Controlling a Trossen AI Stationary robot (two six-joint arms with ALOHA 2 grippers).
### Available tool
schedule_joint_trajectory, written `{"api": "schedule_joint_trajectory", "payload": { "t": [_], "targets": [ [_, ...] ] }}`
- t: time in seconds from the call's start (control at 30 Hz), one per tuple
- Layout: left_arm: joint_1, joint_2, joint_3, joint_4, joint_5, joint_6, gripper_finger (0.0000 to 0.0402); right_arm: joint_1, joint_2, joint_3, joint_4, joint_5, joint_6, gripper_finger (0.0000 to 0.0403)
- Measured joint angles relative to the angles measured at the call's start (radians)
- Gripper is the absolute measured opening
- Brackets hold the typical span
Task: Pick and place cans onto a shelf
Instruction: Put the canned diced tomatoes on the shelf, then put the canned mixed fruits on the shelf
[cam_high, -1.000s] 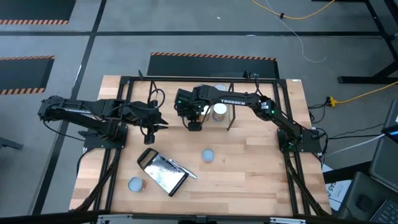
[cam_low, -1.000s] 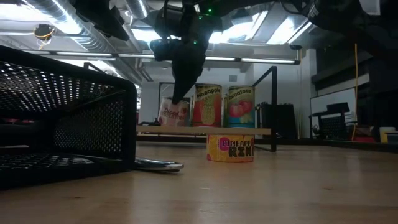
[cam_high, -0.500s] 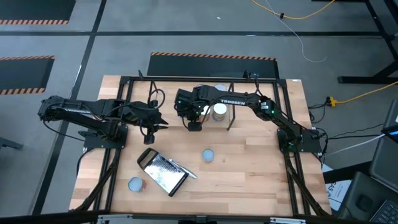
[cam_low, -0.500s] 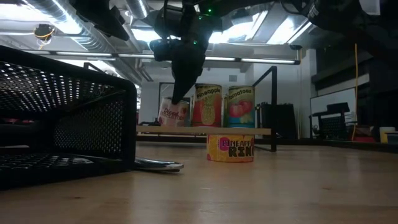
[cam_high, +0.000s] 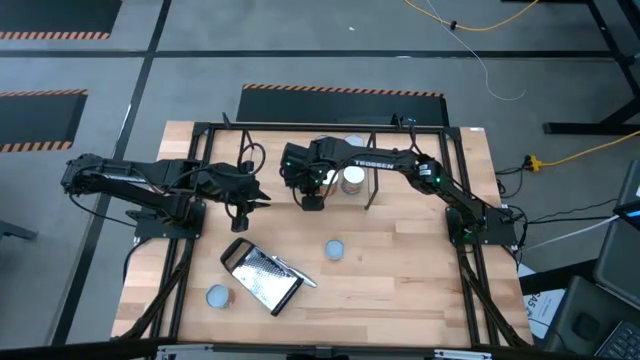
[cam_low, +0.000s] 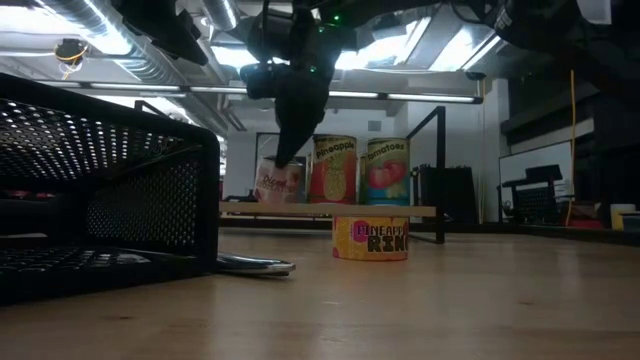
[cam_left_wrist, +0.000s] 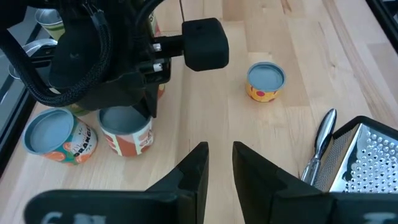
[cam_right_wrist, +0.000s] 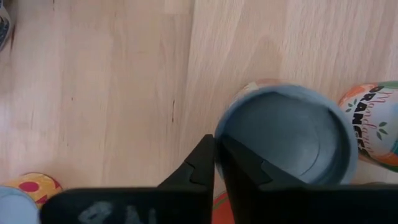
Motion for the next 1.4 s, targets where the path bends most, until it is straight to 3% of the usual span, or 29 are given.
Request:
{"api": "schedule_joint_trajectory", "payload": {
  "t": [0.23,1.13,1.4],
  "targets": [
    [0.0,0.0,0.0,0.0,0.0,0.0,0.0066,0.0,0.001,0.0,0.0,0.001,0.0,0.0054],
    [0.0,0.0,0.0,0.0,0.0,0.0,0.0066,0.0,0.001,0.002,0.0,0.034,0.0,0.0055],
    [0.0,0.0,0.0,0.0,0.0,0.0,0.0066,0.0,0.0,0.056,-0.005,0.044,0.0,0.0055]
  ]
}}
